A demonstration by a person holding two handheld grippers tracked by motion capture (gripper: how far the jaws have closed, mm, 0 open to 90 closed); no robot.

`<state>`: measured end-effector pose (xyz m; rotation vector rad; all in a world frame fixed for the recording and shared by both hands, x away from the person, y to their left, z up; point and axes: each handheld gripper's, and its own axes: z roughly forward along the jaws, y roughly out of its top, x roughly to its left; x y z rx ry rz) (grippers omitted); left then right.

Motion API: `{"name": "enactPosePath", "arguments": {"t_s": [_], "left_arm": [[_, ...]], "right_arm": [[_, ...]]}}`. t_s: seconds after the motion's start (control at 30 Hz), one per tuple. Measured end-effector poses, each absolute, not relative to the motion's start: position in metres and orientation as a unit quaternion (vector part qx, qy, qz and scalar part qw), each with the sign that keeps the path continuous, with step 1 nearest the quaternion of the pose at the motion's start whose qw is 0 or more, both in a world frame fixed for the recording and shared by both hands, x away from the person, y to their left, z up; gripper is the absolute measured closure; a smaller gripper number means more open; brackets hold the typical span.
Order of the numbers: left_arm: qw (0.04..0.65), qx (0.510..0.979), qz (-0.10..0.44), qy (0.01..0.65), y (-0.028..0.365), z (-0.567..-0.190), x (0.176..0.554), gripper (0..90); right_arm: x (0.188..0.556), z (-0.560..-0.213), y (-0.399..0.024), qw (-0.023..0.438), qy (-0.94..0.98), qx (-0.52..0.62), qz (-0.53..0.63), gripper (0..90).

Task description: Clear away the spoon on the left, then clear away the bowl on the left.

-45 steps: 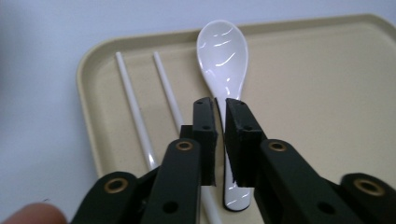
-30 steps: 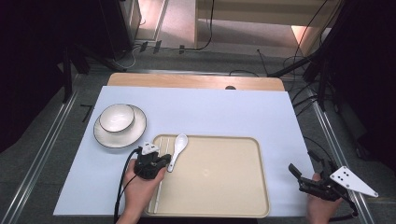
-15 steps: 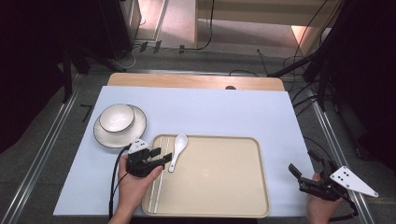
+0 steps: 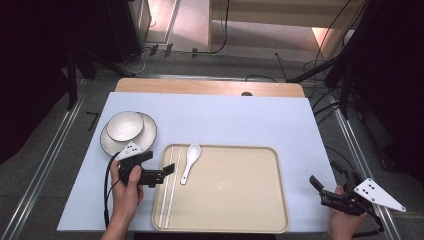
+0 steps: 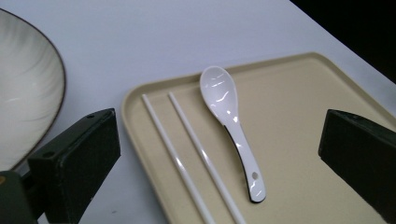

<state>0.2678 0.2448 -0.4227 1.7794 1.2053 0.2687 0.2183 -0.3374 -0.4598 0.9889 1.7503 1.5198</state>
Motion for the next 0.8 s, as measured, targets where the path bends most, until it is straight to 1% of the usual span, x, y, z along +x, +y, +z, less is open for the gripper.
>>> {"name": "enactPosePath", "arguments": {"t_s": [0.4, 0.8], "left_arm": [[0.447, 0.720, 0.153, 0.508, 0.283, -0.411, 0.269, 0.0], [0.436, 0.704, 0.173, 0.533, 0.318, -0.409, 0.274, 0.0]], "right_arm": [[0.219, -0.460, -0.338, 0.305, 0.660, 0.374, 0.576, 11.8], [0.217, -0.459, -0.338, 0.308, 0.659, 0.374, 0.576, 11.8]]}}
